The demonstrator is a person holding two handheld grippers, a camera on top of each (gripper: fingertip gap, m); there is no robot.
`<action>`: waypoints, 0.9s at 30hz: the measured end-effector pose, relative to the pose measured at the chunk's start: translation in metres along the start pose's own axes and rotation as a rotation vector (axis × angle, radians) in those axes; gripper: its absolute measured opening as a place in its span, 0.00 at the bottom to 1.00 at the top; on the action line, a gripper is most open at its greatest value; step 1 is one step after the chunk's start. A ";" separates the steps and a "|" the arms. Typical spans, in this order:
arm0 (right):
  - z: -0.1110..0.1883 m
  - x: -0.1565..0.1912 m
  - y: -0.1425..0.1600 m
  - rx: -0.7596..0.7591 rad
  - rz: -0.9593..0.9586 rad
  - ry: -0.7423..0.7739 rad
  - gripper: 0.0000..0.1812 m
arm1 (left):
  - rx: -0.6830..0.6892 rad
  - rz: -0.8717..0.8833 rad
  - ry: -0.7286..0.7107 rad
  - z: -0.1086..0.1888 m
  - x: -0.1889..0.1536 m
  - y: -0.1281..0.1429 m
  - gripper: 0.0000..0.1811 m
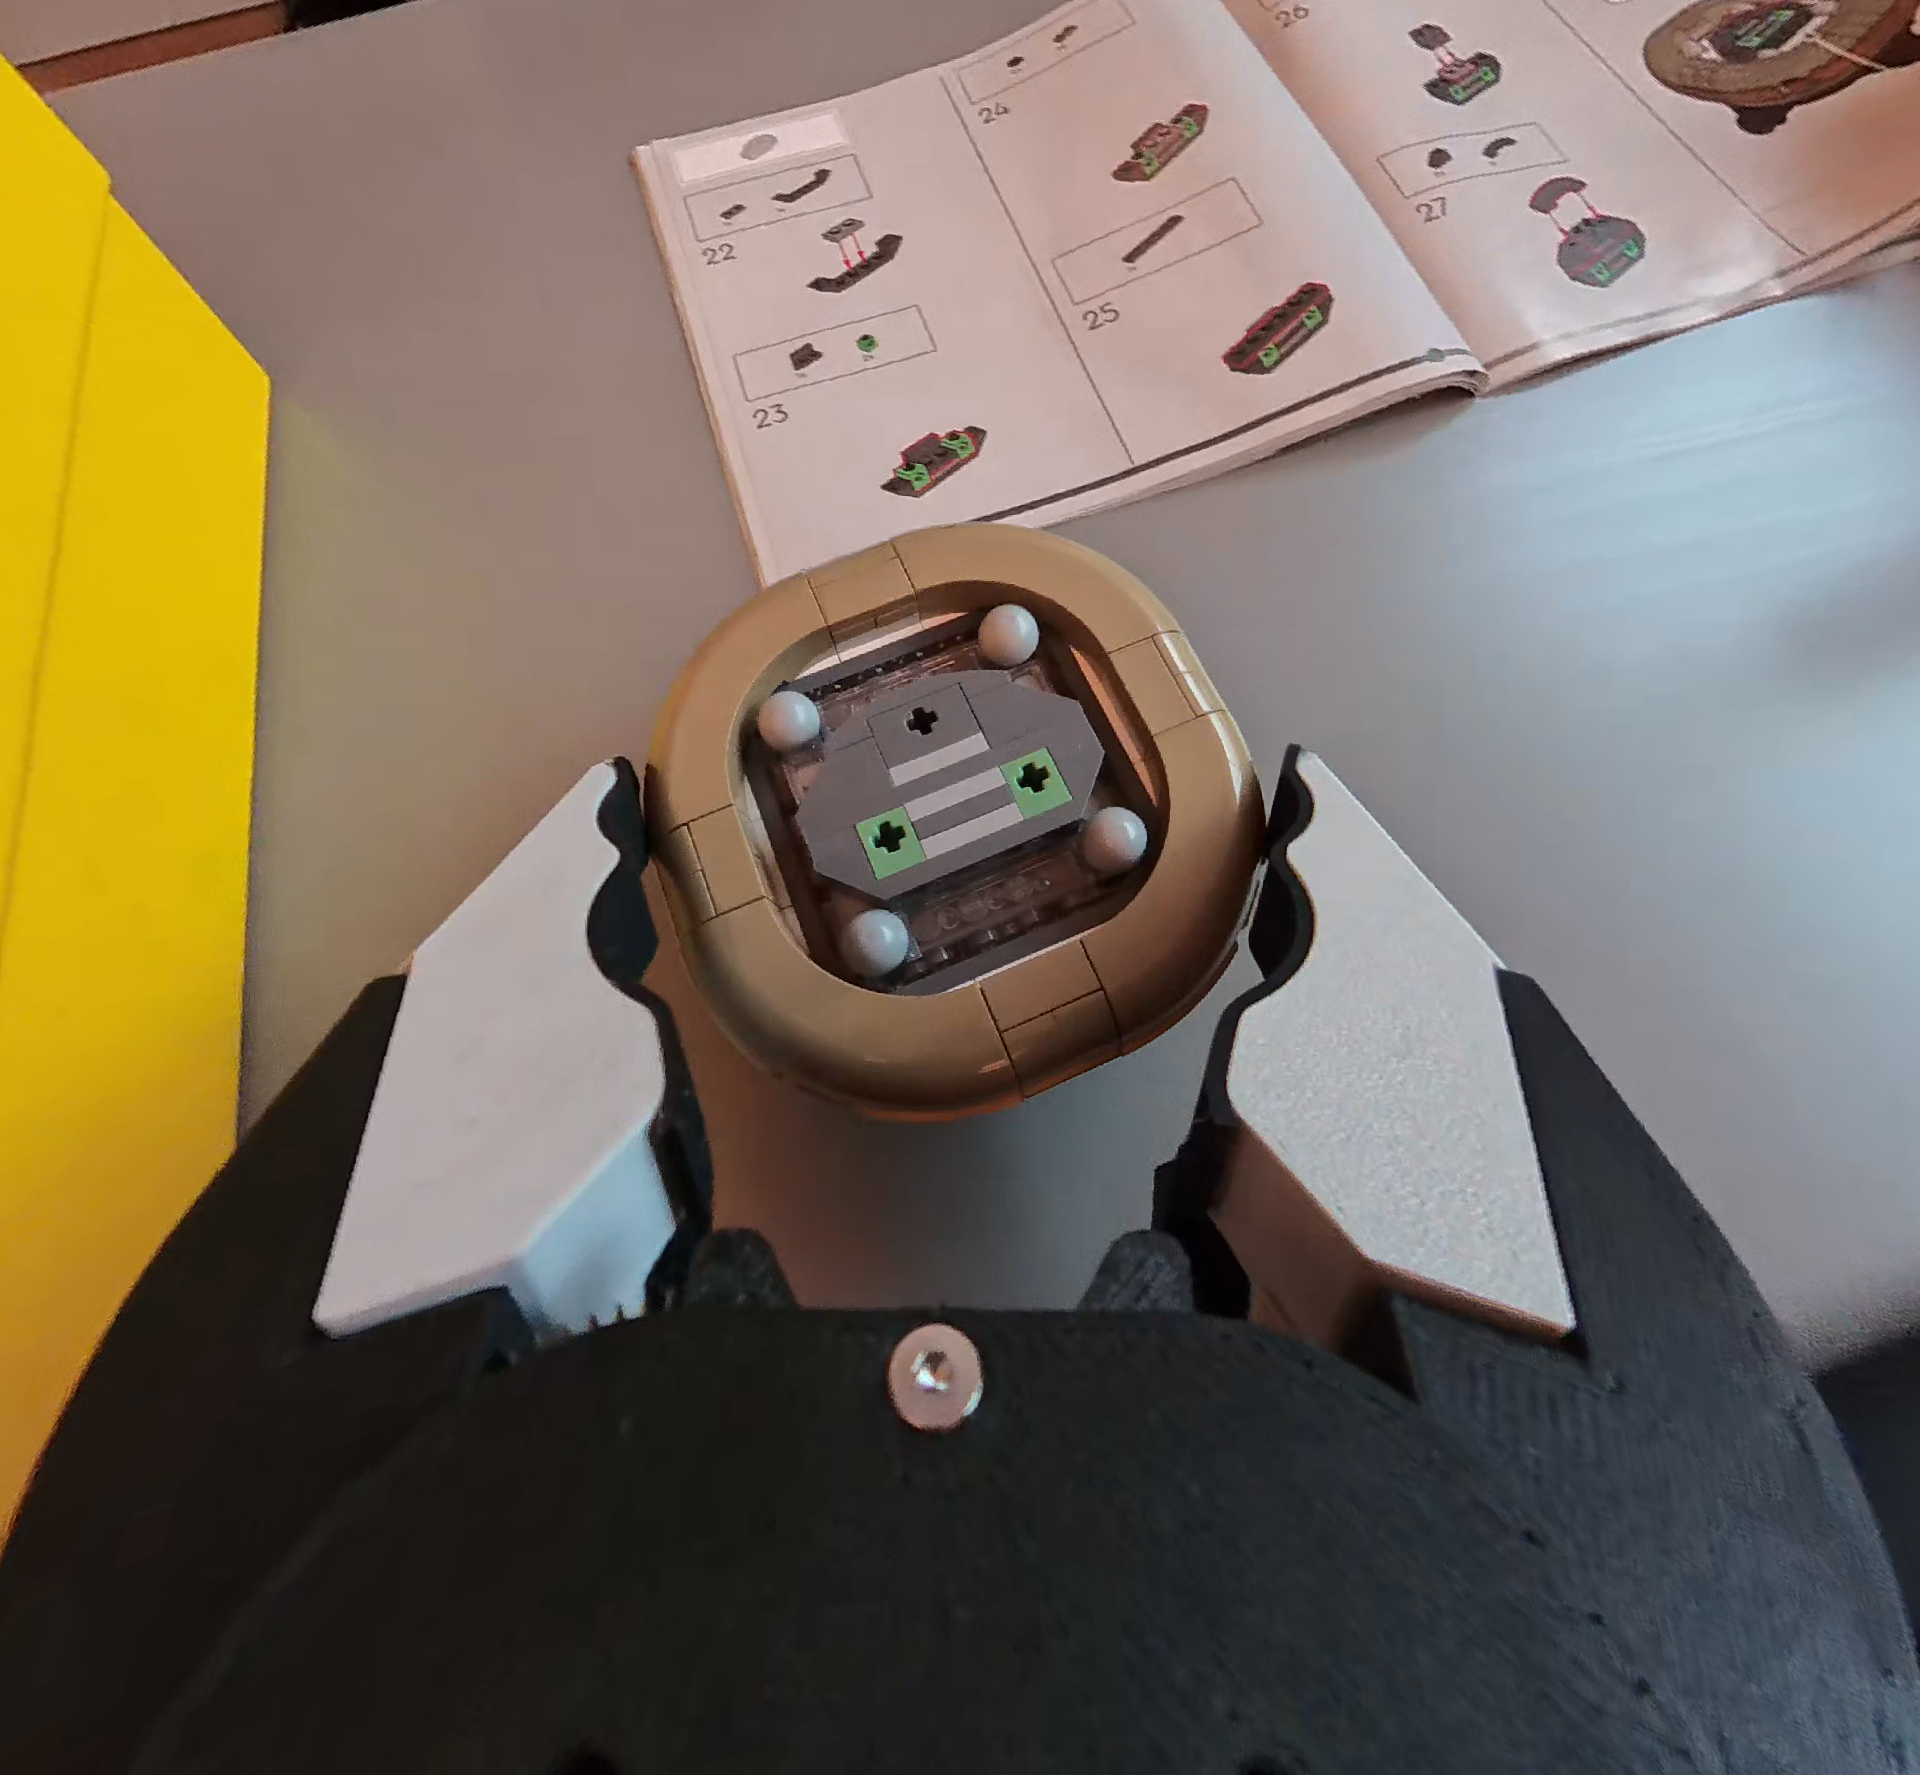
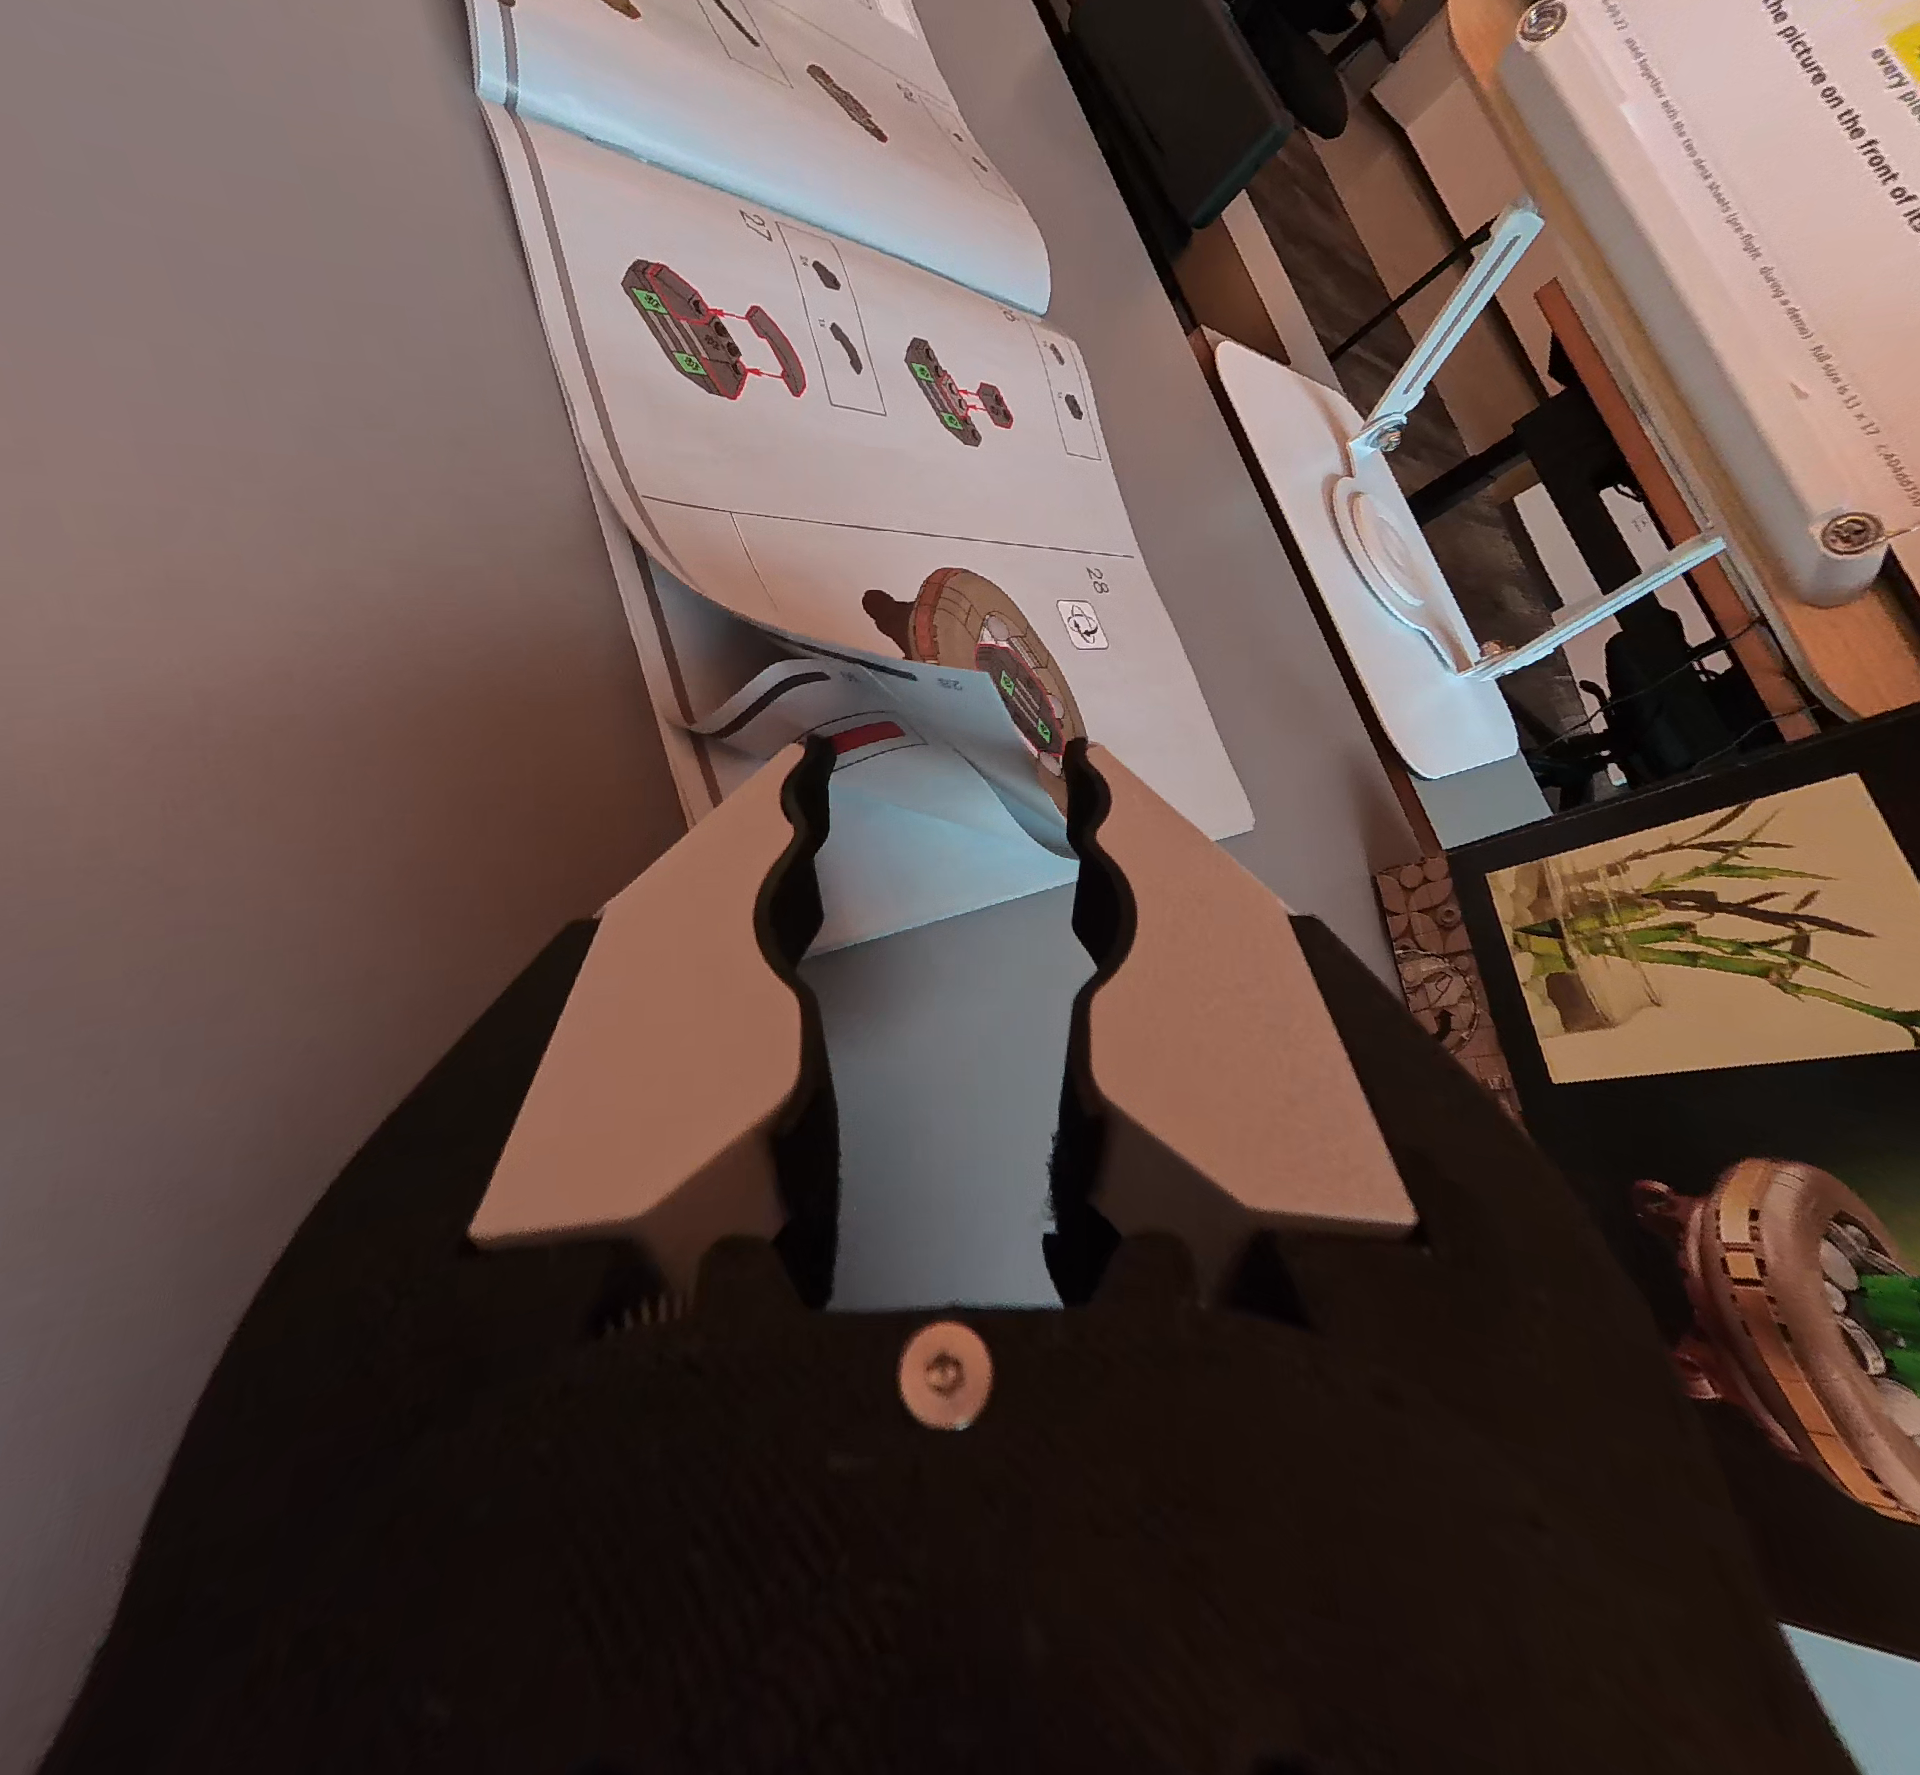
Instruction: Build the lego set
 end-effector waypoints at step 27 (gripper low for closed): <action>0.000 0.000 0.000 -0.002 0.000 -0.002 0.25 | -0.060 -0.050 0.198 0.017 0.004 0.003 0.57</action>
Point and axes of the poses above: each gripper's, where its closed fingertips meet, z back along the fingers, y out of its underside, x = y × z across the jaws, the point moved 1 cm from there along z, back along the fingers, and after that the axes turned 2 degrees about z, right-handed, at the moved point
